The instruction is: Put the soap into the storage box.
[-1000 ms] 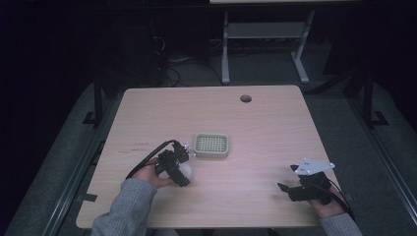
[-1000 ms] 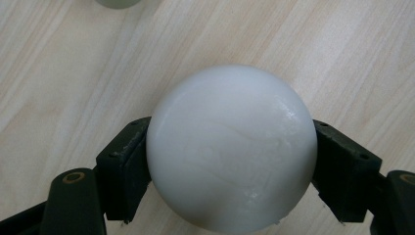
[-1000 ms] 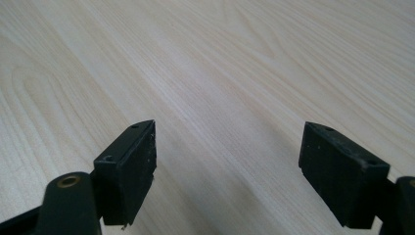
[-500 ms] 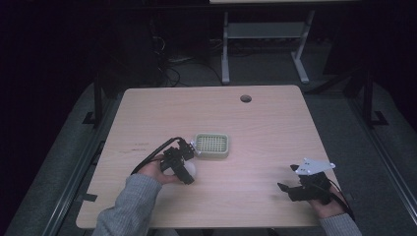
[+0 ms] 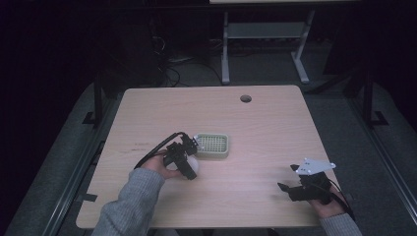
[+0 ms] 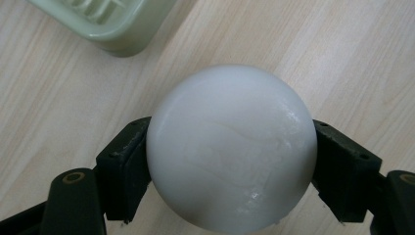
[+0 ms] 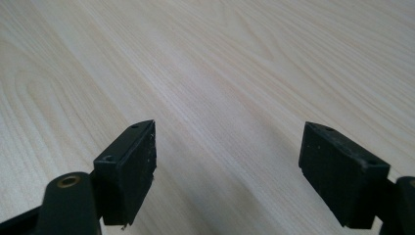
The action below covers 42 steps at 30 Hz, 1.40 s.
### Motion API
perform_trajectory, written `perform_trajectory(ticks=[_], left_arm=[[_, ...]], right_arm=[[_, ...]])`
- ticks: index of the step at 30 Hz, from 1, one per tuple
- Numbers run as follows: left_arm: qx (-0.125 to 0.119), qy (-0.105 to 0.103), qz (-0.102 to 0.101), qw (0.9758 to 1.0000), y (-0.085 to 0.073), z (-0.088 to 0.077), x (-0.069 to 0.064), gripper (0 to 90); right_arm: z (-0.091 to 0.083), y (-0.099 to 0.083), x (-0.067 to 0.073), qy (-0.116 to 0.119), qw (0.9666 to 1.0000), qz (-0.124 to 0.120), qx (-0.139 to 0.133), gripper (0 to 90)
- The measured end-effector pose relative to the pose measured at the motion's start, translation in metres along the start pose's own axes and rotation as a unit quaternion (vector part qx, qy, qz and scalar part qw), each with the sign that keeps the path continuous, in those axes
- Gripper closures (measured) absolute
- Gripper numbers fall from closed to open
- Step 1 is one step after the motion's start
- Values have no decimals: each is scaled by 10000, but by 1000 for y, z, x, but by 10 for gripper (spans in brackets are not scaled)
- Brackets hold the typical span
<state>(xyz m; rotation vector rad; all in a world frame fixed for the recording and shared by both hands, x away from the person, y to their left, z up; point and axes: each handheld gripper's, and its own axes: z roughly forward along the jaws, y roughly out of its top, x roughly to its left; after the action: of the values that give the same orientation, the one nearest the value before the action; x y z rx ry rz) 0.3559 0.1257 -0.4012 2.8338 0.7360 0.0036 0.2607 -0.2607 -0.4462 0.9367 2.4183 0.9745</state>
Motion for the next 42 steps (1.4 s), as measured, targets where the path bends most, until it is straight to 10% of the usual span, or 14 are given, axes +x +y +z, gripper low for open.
perform_trajectory(ticks=[42], left_arm=[[69,68,88,9999,52,-7,14,237]], right_arm=[[-1,2,0,32,9999,5,-104,212]])
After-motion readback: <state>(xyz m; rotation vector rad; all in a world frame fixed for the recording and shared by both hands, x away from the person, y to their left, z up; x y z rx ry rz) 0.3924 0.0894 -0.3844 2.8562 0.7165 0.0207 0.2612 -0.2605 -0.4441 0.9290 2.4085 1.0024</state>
